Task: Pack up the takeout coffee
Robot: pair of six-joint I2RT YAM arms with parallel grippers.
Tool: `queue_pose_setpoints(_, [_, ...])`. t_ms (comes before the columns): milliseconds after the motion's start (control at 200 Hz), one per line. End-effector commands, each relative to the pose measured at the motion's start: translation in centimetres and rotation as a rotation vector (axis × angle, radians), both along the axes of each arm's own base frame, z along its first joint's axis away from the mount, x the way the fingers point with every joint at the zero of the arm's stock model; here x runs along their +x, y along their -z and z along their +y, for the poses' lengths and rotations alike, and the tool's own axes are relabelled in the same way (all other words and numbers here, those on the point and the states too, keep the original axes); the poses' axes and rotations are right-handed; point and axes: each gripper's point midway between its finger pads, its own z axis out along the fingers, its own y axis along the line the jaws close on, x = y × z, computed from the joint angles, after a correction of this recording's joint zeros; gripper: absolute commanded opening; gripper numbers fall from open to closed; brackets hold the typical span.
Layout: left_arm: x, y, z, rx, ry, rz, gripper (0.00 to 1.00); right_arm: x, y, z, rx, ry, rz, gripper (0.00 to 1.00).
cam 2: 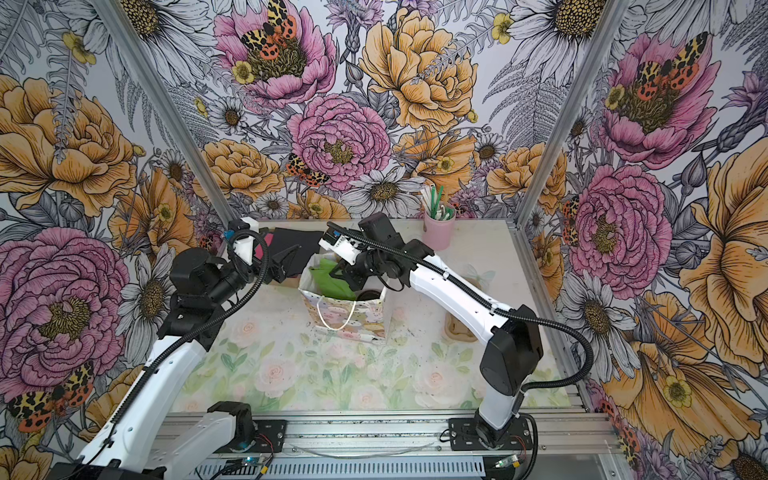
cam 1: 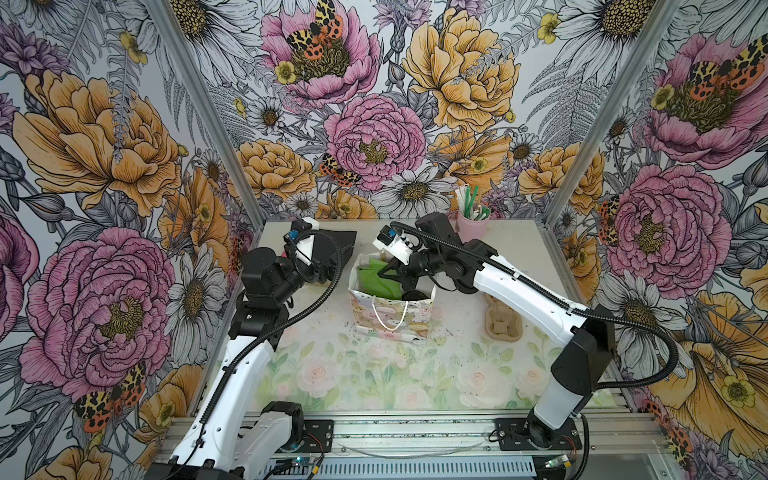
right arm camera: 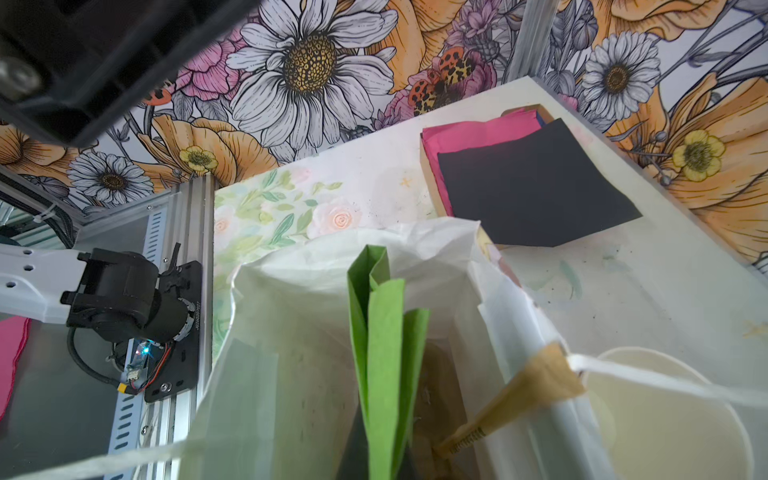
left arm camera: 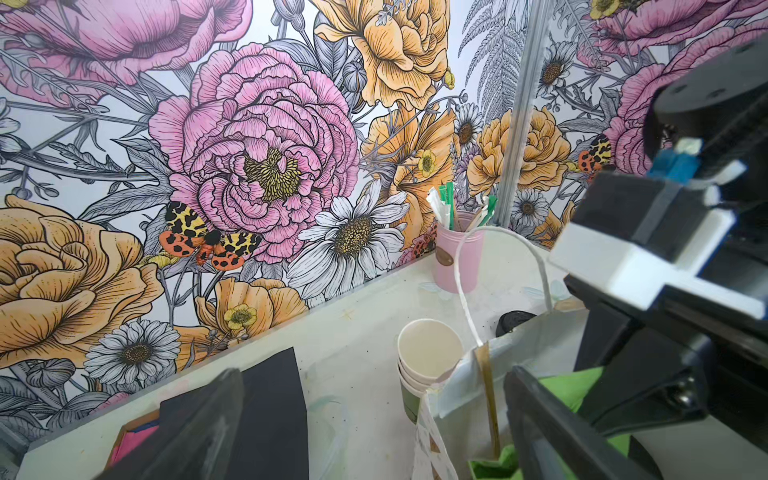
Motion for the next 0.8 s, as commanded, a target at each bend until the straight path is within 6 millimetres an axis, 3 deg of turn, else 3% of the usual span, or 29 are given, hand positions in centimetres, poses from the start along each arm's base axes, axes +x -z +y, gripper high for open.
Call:
queue_pose_setpoints(0, [-0.2,-0.3,0.2,-0.015,0.005,-0.015,0.99,0.2,0.9,0.3,-0.020,0.000,-0.010,0.06])
queue_pose_setpoints(235, [-0.2,-0.2,0.1,-0.017,0.008,-0.010,0.99,0.1,2.6,0.2,-0.054,0.006,0.008,0.16])
queue_pose_setpoints(400, [-0.2,-0.2,0.1,-0.018,0.008,-0.012,0.99,-0.1,2.6,0.1,-0.055,0.005,0.006,0.30])
queue_pose_setpoints(630, [-0.1,-0.1,0.2,-0.019,0.003,-0.007,0.99,-0.4,-0.4,0.0,-0.015,0.011,-0.048,0.57])
queue_pose_setpoints(790, [0.0,0.0,0.5,-0.022,-0.017,-0.005,0.99,-0.8,-3.8,-0.6,0.031,0.020,-0.110,0.65])
